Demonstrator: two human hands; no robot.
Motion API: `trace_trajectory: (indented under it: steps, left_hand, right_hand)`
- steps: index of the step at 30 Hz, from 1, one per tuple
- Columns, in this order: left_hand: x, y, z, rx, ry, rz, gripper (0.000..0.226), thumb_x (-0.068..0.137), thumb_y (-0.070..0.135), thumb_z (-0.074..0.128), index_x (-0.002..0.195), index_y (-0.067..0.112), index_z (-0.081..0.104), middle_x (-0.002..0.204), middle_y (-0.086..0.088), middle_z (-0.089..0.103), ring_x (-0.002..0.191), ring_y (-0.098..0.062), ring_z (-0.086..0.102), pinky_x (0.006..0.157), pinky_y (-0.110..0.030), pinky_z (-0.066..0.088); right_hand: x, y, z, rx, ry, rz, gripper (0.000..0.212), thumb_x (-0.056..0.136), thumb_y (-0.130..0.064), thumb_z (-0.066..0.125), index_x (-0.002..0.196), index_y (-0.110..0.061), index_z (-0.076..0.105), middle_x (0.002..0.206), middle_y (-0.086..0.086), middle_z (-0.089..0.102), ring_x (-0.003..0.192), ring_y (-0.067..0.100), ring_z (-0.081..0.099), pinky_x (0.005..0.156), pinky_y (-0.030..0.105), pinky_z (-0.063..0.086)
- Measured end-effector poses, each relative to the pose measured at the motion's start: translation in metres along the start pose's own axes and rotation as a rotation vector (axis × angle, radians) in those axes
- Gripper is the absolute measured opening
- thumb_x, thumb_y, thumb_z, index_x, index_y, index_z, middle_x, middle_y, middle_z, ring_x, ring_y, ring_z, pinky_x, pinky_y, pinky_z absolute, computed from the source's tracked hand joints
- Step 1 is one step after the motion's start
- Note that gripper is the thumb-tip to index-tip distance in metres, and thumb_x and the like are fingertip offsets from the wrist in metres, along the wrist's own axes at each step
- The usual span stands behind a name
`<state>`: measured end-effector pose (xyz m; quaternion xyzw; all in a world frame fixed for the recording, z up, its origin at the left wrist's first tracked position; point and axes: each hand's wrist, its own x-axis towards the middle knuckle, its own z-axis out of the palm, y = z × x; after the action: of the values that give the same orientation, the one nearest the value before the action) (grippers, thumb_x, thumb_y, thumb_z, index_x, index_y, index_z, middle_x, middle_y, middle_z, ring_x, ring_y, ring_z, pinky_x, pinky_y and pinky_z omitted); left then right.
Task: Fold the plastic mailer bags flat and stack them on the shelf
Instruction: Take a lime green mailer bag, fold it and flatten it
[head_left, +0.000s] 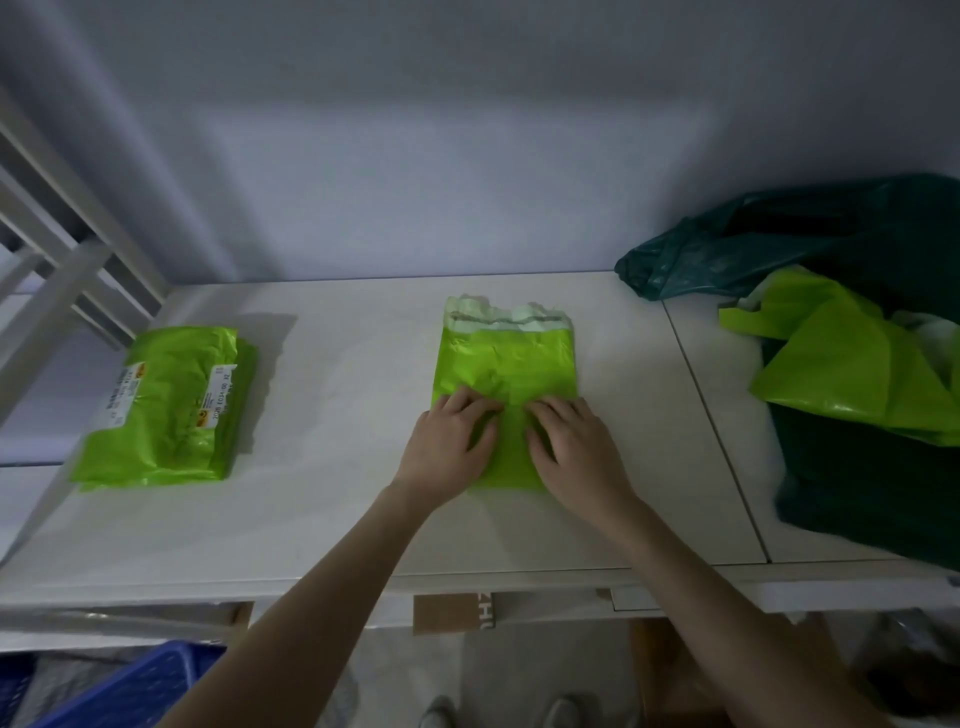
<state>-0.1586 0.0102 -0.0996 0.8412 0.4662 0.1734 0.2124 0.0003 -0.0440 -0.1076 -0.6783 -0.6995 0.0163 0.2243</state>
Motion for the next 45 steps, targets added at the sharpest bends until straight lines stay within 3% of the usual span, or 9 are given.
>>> trace_trajectory:
  steps: [4,11,15,18,24,27,31,36,45]
  left_hand:
    - [0.005,0.004,0.004,0.070,-0.010,-0.053,0.034,0.096,0.035,0.041,0.123,0.025,0.058,0.117,0.001,0.053,0.111,-0.022,0.048,0.090,-0.036,0.040]
    - [0.001,0.009,0.001,0.071,-0.032,-0.113,0.042,0.095,0.041,0.029,0.124,0.027,0.057,0.125,0.001,0.049,0.117,-0.025,0.043,0.095,-0.040,0.041]
    - [0.011,0.007,-0.009,0.062,-0.006,-0.237,0.039,0.097,0.038,0.032,0.114,0.017,0.060,0.117,-0.008,0.055,0.110,-0.032,0.049,0.089,-0.041,0.042]
    - [0.031,0.001,-0.014,0.106,0.141,-0.185,0.030,0.098,0.026,0.040,0.118,0.014,0.059,0.115,-0.011,0.056,0.109,-0.033,0.050,0.087,-0.040,0.040]
    - [0.075,-0.009,0.000,0.296,-0.069,0.037,0.054,0.101,0.030,0.028,0.149,0.010,0.014,0.158,-0.008,0.011,0.145,-0.022,0.009,0.117,-0.034,0.007]
    - [0.082,-0.013,0.011,0.327,-0.112,0.019,0.055,0.102,0.036,0.023,0.150,0.014,0.009,0.159,-0.006,0.002,0.146,-0.021,0.000,0.118,-0.035,0.002]
    - [0.084,-0.021,0.017,0.288,-0.182,-0.068,0.057,0.099,0.045,0.024,0.151,0.027,0.008,0.159,0.000,-0.004,0.146,-0.021,-0.008,0.119,-0.035,-0.002]
    - [0.082,-0.023,0.013,0.272,-0.129,-0.094,0.058,0.095,0.054,0.029,0.148,0.040,0.013,0.159,0.002,-0.002,0.146,-0.016,-0.002,0.117,-0.037,0.004]
    - [0.082,-0.020,0.012,0.145,-0.072,-0.144,0.067,0.091,0.053,0.042,0.149,0.032,0.014,0.159,0.002,0.004,0.146,-0.013,0.002,0.117,-0.039,0.003]
  right_hand:
    - [0.004,-0.004,-0.003,-0.105,-0.064,0.050,0.043,0.086,-0.040,0.033,0.098,-0.014,0.066,0.092,0.000,0.063,0.084,0.026,0.058,0.062,0.036,0.049]
    - [0.006,-0.003,-0.011,-0.086,-0.209,0.068,0.055,0.086,-0.052,0.027,0.112,-0.016,0.060,0.110,-0.001,0.058,0.102,0.026,0.052,0.080,0.039,0.047]
    - [0.020,-0.003,-0.017,0.003,-0.115,0.181,0.029,0.094,-0.036,0.043,0.109,-0.017,0.059,0.108,0.001,0.062,0.105,0.025,0.053,0.086,0.039,0.042]
    - [0.039,0.005,-0.019,0.038,-0.022,0.160,0.031,0.092,-0.019,0.046,0.120,-0.009,0.055,0.116,0.009,0.057,0.109,0.027,0.047,0.091,0.039,0.040]
    - [0.079,0.013,-0.003,-0.035,-0.147,0.149,0.051,0.097,-0.022,0.030,0.144,-0.003,0.028,0.151,0.016,0.028,0.140,0.027,0.023,0.115,0.038,0.020]
    - [0.082,0.018,0.011,-0.068,-0.183,0.092,0.065,0.092,-0.035,0.011,0.142,0.001,0.031,0.149,0.020,0.031,0.140,0.030,0.027,0.115,0.042,0.020]
    - [0.076,0.028,0.023,-0.090,-0.269,0.128,0.054,0.100,-0.033,0.026,0.149,-0.010,0.018,0.158,0.008,0.012,0.146,0.020,0.005,0.117,0.038,0.006]
    - [0.074,0.030,0.025,-0.081,-0.218,0.144,0.060,0.098,-0.040,0.030,0.149,-0.012,0.016,0.158,0.007,0.011,0.146,0.018,0.007,0.117,0.035,0.007]
    - [0.079,0.032,0.023,-0.054,-0.284,0.214,0.075,0.093,-0.053,0.034,0.150,-0.012,0.008,0.159,0.002,0.002,0.146,0.016,0.002,0.116,0.048,0.003]
